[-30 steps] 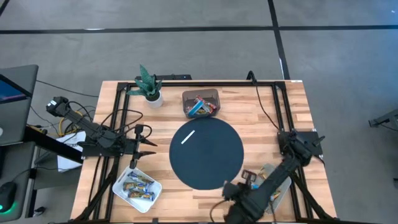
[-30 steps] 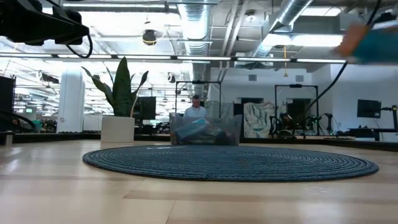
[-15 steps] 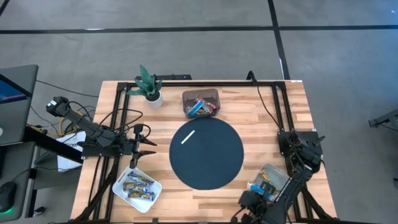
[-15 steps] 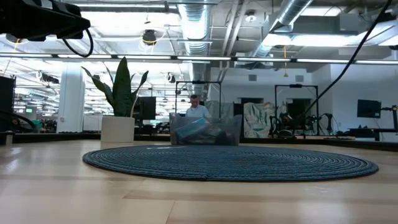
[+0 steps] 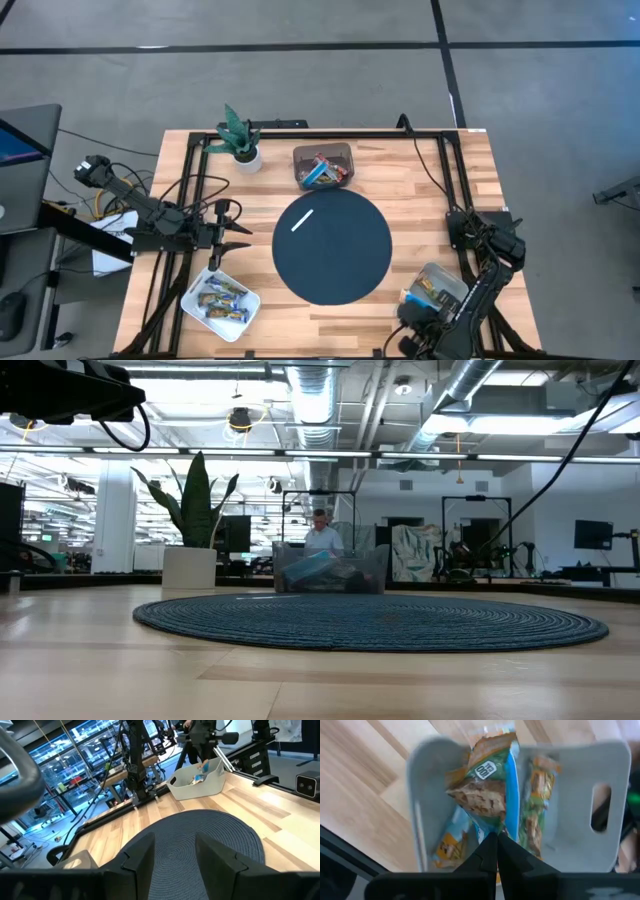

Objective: Pick and place Granola Bars by type
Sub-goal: Put the yellow granola bar into the gray bin, then return to Home Position

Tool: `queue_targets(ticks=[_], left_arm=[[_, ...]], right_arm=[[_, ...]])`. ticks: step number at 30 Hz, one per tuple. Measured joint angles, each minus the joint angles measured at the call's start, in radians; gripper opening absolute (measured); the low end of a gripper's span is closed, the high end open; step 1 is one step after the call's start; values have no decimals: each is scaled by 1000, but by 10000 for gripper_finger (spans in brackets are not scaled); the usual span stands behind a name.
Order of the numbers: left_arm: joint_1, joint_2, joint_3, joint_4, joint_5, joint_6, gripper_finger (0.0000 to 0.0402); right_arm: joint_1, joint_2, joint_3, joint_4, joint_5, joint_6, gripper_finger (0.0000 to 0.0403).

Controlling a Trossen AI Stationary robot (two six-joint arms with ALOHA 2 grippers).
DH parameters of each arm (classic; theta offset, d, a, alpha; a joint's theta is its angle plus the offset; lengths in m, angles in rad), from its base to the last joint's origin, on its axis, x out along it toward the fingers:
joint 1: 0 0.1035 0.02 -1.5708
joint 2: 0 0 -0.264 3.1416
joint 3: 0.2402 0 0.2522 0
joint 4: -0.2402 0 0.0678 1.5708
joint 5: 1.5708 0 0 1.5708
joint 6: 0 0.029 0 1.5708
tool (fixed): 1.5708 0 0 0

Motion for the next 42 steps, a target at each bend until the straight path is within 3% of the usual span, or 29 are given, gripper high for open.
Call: queue_targets(ticks=[4, 13, 25, 29, 34, 42], left_arm=[[0, 0, 0, 0, 2, -9, 137], [0, 0, 0, 0, 1, -13, 137], [0, 0, 0, -1, 6, -21, 137], [0, 0, 0, 7, 69, -7, 137], [0, 0, 0, 30, 196, 32, 137], [0, 0, 0, 190, 164, 14, 137]], right_arm=[[7, -1, -20, -1, -42, 28, 0], [11, -2, -29, 0, 4, 64, 7], [12, -2, -1, 0, 34, 49, 123], [7, -2, 53, -1, 233, -9, 147], [-5, -2, 142, 4, 608, -140, 158], [-49, -2, 175, 100, 1165, -676, 157]])
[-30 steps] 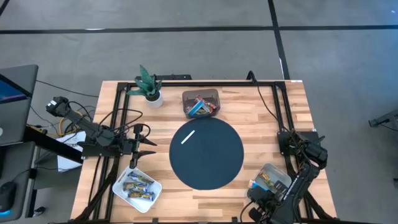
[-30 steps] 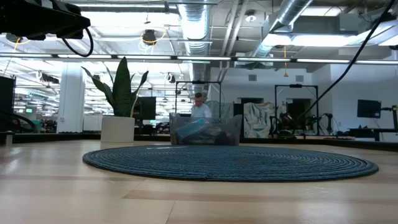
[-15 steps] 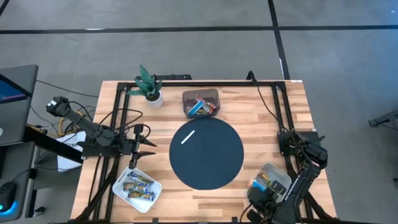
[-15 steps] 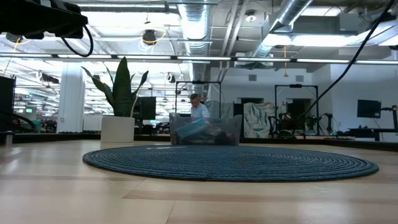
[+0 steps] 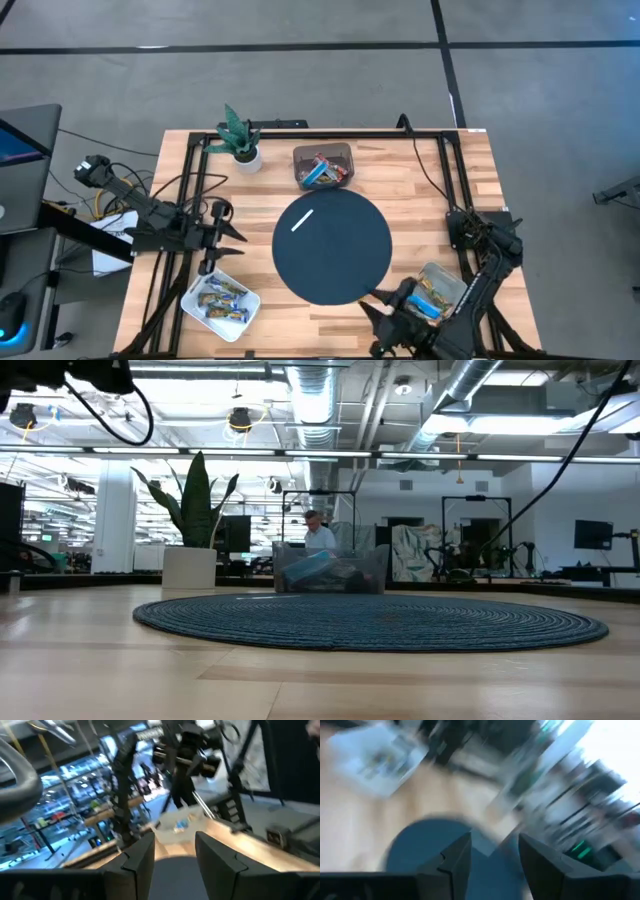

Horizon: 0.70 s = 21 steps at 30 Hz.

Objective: Pick and place Granola Bars by type
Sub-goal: Return to Home Position

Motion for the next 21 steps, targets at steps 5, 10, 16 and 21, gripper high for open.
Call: queue_targets(ticks=[5, 10, 16, 21], left_arm=[[0, 0, 0, 190, -150, -23, 137], [0, 0, 26, 255, -197, 53, 137], [0, 45, 71, 253, -187, 58, 137], [0, 140, 119, 303, -184, 8, 137]], right_arm=[[-78, -15, 0, -96, 235, 4, 149], [-186, -118, -30, -100, 236, -3, 137], [-289, -225, -79, -101, 237, -59, 119], [-360, -246, -81, -84, 252, -66, 108]])
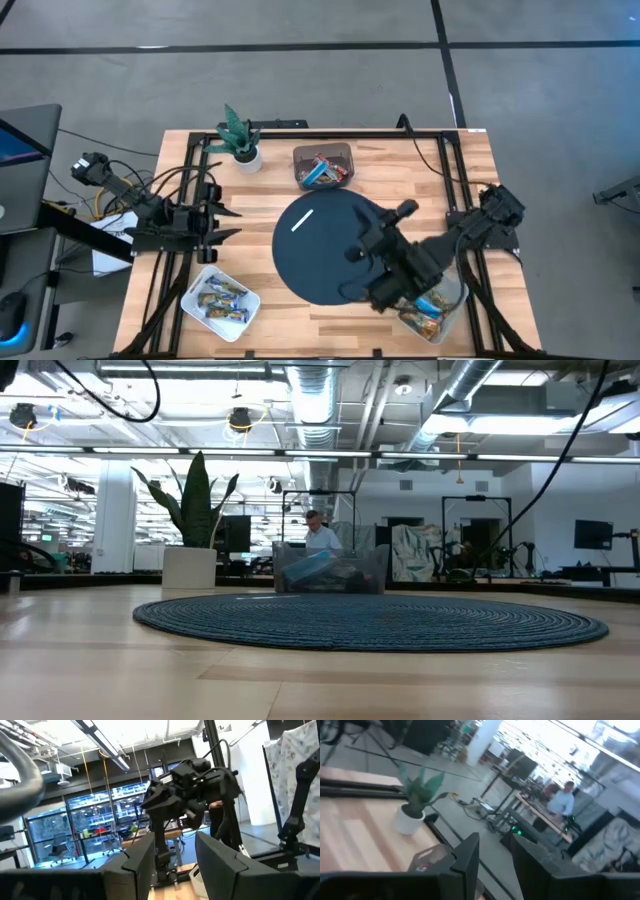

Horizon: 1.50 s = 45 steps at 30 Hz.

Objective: Pick and place Granola Bars by type
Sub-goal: Return to Home Position

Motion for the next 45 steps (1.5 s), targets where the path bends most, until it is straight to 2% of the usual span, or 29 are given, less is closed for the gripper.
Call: queue_targets(ticks=[5, 8, 11, 14, 16, 18, 20, 23, 25, 28, 32, 34, 39, 42, 45], left_arm=[[0, 150, 63, 119, 22, -45, 137], [0, 256, 109, 167, 47, -70, 137], [0, 360, 168, 167, 64, -96, 137], [0, 460, 237, 164, 98, -68, 137], [0, 510, 290, 140, 104, -2, 137], [-1, 538, 342, 102, 94, 66, 137], [0, 547, 396, 43, 85, 140, 137], [20, 536, 475, -84, 37, 208, 137], [52, 516, 525, -177, 30, 211, 137], [128, 488, 581, -306, 97, 172, 137], [267, 446, 589, -411, 203, 98, 137], [343, 425, 589, -467, 259, 49, 137], [501, 390, 589, -594, 414, -47, 137], [558, 363, 589, -662, 446, -63, 137], [593, 341, 589, -731, 454, -74, 137]], right_arm=[[-71, 8, -1, 176, -7, -36, 102], [-102, 12, -2, 398, -99, -167, 98], [-122, 39, -2, 694, -277, -462, 97], [-118, 61, -3, 1003, -543, -846, 97], [-115, 57, -3, 1152, -706, -1032, 97], [-118, 43, -3, 1228, -775, -1147, 97], [-124, 9, -2, 1231, -771, -1237, 97], [-156, -52, -1, 1192, -768, -1270, 97], [-190, -90, 0, 1148, -809, -1265, 97], [-256, -138, 0, 1067, -946, -1243, 97], [-349, -191, -32, 1023, -1160, -1236, 97], [-382, -215, -80, 1043, -1204, -1244, 98], [-443, -304, -255, 1175, -1228, -1248, 98], [-483, -389, -377, 1278, -1266, -1247, 98], [-528, -472, -535, 1432, -1372, -1240, 98]])
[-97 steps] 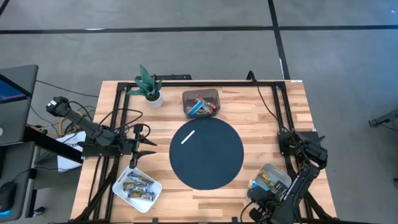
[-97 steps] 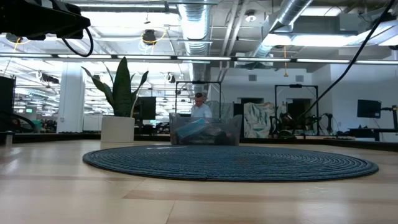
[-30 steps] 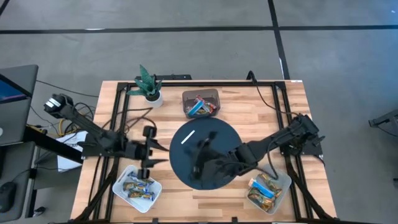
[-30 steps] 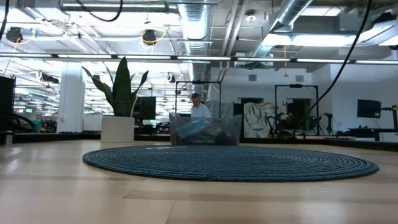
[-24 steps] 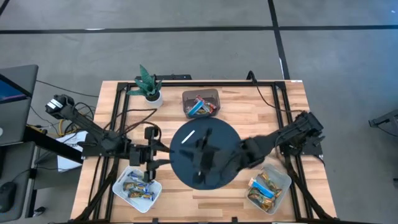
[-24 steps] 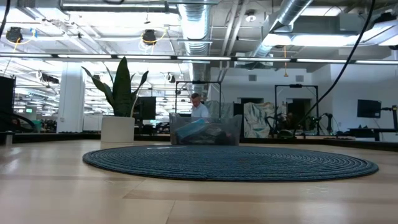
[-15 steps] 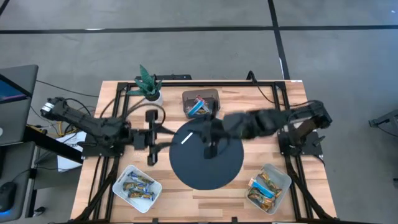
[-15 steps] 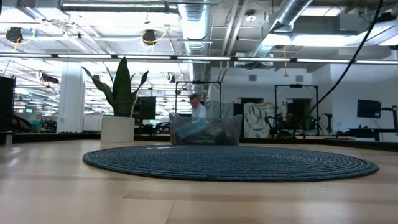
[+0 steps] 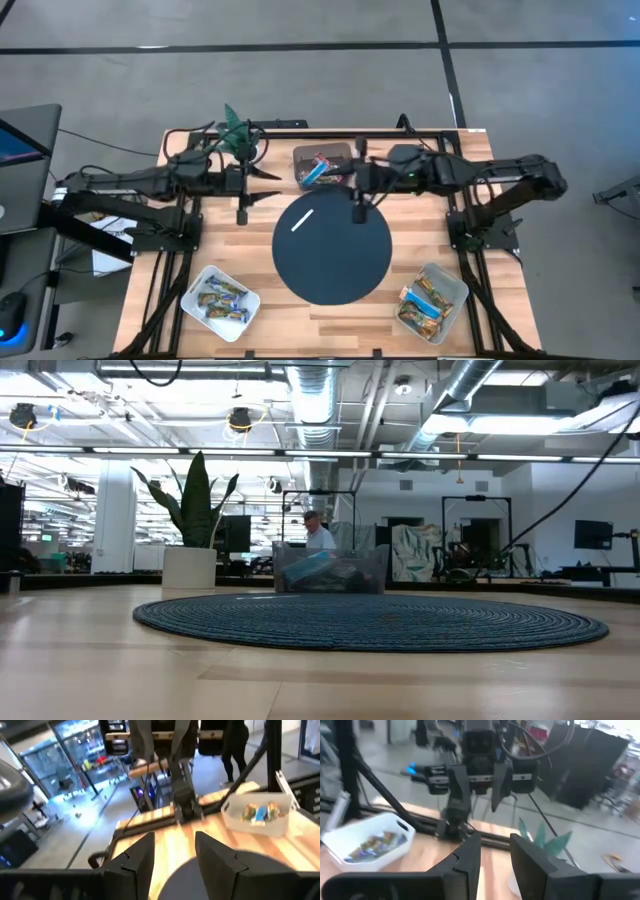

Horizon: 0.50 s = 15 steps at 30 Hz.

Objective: Pick and place Granola Bars by type
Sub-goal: Return to Home Position

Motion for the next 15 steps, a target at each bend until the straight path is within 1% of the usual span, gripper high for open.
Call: queue_targets(ticks=[2, 5, 8, 10, 13, 15], left_arm=[[18, -12, -12, -19, 28, 0, 137], [43, -34, -79, 17, 53, 0, 137], [77, -54, -162, 98, 40, 0, 137], [109, -69, -209, 166, 34, -5, 137], [165, -102, -262, 199, 48, -25, 137], [201, -127, -291, 193, 76, -40, 137]], right_arm=[[-36, -40, -110, 109, -58, 21, 98], [-98, -59, -277, 293, -139, 59, 98], [-162, -56, -419, 441, -180, 101, 98], [-209, -57, -485, 525, -215, 137, 98], [-272, -85, -564, 567, -316, 168, 98], [-291, -122, -598, 582, -352, 168, 98]])
